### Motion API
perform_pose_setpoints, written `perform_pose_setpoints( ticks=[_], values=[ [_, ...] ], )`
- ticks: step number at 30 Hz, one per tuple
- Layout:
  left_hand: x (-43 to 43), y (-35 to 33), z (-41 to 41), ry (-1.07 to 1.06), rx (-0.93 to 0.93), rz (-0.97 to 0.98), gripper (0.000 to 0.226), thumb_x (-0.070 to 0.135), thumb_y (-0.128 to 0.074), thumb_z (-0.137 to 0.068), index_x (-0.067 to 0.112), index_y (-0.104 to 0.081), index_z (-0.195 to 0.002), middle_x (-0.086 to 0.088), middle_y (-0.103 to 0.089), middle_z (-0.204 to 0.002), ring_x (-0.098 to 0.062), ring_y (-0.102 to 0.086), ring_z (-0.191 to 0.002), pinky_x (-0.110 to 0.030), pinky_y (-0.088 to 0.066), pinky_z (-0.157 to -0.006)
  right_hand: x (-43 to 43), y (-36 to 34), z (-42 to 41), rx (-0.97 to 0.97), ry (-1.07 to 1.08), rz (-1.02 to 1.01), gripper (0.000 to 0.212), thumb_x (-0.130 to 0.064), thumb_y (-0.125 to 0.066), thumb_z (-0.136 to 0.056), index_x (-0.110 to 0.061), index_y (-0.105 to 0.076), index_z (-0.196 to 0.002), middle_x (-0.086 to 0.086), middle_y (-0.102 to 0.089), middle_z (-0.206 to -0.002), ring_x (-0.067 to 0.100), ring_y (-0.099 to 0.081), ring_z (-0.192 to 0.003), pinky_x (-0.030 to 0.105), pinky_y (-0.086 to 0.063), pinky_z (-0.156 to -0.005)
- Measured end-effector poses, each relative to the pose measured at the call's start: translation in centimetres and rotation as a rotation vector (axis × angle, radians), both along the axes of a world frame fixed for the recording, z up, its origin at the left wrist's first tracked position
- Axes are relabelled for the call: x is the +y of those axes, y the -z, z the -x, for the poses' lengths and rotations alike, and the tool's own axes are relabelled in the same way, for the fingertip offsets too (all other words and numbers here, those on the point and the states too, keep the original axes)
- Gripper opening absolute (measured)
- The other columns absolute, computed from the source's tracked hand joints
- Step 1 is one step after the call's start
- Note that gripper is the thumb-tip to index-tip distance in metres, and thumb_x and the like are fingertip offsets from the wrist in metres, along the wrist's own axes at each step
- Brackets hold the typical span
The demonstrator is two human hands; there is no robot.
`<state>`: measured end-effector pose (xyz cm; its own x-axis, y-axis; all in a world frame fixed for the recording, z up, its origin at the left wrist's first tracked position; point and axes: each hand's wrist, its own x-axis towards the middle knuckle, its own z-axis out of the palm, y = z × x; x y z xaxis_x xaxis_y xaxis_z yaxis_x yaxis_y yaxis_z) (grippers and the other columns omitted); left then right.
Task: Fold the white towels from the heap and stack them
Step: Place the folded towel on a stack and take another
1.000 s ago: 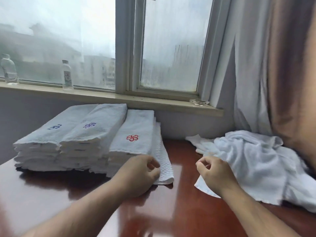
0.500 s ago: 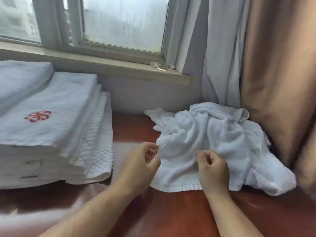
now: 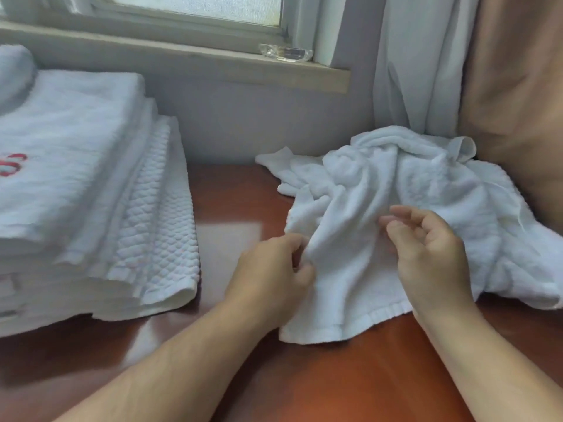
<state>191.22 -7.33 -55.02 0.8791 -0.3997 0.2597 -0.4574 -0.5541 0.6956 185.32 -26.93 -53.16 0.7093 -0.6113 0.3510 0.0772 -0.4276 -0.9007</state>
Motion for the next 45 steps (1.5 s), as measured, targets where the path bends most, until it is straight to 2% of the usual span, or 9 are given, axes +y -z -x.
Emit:
perform_pose_setpoints(
  ticks=[3, 9, 14, 19, 23, 26, 29, 36, 45],
  values=[
    [0.4, -0.4, 0.1, -0.007, -0.021, 0.148, 0.017, 0.03, -0.05, -0.084, 0.021, -0.058, -0.072, 0.012, -0.057, -0.066, -0.007, -0.051, -0.065, -0.026, -0.038, -0.059, -0.6, -0.1, -0.1, 0.036, 0.049, -0.031, 0.044, -0.059, -0.06, -0.076, -0.036, -0.066, -0.113, -0.01, -0.071, -0.107, 0.008, -0.069, -0.098, 0.041, -0.057, -0.093],
    [1.9, -1.8, 1.2, 0.186, 0.341, 0.816, 0.034, 0.026, -0.044, -0.083, 0.029, -0.071, -0.104, 0.002, -0.072, -0.099, -0.009, -0.066, -0.096, -0.034, -0.052, -0.082, 0.5, 0.1, -0.1, 0.119, -0.046, 0.021, 0.055, -0.067, -0.054, -0.087, -0.015, -0.069, -0.092, 0.011, -0.071, -0.086, 0.022, -0.068, -0.077, 0.051, -0.058, -0.08],
    [1.7, -2.3, 0.6, -0.013, 0.308, 0.81, 0.039, 0.02, -0.037, -0.087, 0.034, -0.072, -0.096, 0.01, -0.073, -0.09, -0.013, -0.068, -0.085, -0.031, -0.054, -0.07, 0.3, -1.0, 0.2, -0.052, 0.21, 0.253, 0.014, -0.046, -0.059, -0.098, -0.034, -0.064, -0.095, -0.008, -0.063, -0.106, 0.01, -0.058, -0.106, 0.031, -0.05, -0.093],
    [1.5, -2.3, 0.5, 0.131, 0.436, 0.653, 0.035, 0.06, -0.052, -0.081, 0.039, -0.073, -0.1, 0.011, -0.076, -0.096, -0.01, -0.072, -0.092, -0.038, -0.055, -0.077, -1.2, -1.9, 0.5, 0.145, 0.385, 0.245, 0.076, -0.054, -0.06, -0.093, -0.014, -0.034, -0.153, 0.006, -0.039, -0.156, 0.027, -0.036, -0.143, 0.049, -0.037, -0.113],
    [0.9, -2.3, 0.7, 0.107, 0.317, 0.524, 0.041, 0.048, -0.067, -0.075, 0.011, -0.07, -0.09, -0.024, -0.07, -0.091, -0.042, -0.07, -0.082, -0.063, -0.055, -0.076, -2.3, -2.1, 0.7, 0.361, 0.481, 0.36, 0.053, -0.05, -0.061, -0.094, -0.018, -0.06, -0.136, 0.01, -0.047, -0.144, 0.036, -0.035, -0.133, 0.055, -0.039, -0.106],
    [1.0, -2.0, 0.6, 0.076, 0.316, 0.675, 0.021, 0.043, -0.068, -0.082, 0.025, -0.075, -0.091, -0.016, -0.074, -0.093, -0.04, -0.07, -0.092, -0.062, -0.055, -0.083, -3.2, -1.5, 0.5, 0.274, 0.496, 0.389, 0.021, -0.036, -0.061, -0.097, -0.02, -0.073, -0.103, 0.008, -0.055, -0.13, 0.033, -0.041, -0.117, 0.048, -0.043, -0.099],
    [1.2, -2.0, 0.4, 0.004, 0.261, 0.826, 0.019, 0.025, -0.061, -0.1, 0.037, -0.075, -0.098, -0.001, -0.077, -0.097, -0.022, -0.073, -0.095, -0.055, -0.057, -0.09, -3.3, -1.7, 0.3, 0.128, 0.462, 0.232, 0.046, -0.038, -0.065, -0.095, -0.018, -0.055, -0.136, 0.005, -0.051, -0.137, 0.014, -0.048, -0.103, 0.029, -0.04, -0.084],
    [1.1, -2.1, 0.6, 0.053, 0.284, 0.908, 0.017, 0.032, -0.058, -0.092, 0.029, -0.072, -0.1, -0.008, -0.074, -0.1, -0.028, -0.072, -0.093, -0.052, -0.059, -0.083, -1.7, -2.3, 1.0, 0.035, -0.064, 0.007, 0.01, -0.02, -0.065, -0.082, -0.023, -0.074, -0.087, 0.008, -0.073, -0.082, 0.028, -0.071, -0.08, 0.037, -0.057, -0.063],
    [1.7, -2.3, 0.0, 0.318, 0.593, 0.76, 0.072, 0.064, -0.071, -0.077, 0.022, -0.054, -0.133, -0.006, -0.07, -0.124, -0.026, -0.068, -0.115, -0.055, -0.05, -0.1, 3.2, -3.8, 2.7, 0.25, -0.967, 0.286, 0.067, 0.013, -0.045, -0.08, -0.049, -0.069, -0.072, -0.022, -0.056, -0.068, 0.0, -0.047, -0.065, 0.016, -0.037, -0.062]
  ],
)
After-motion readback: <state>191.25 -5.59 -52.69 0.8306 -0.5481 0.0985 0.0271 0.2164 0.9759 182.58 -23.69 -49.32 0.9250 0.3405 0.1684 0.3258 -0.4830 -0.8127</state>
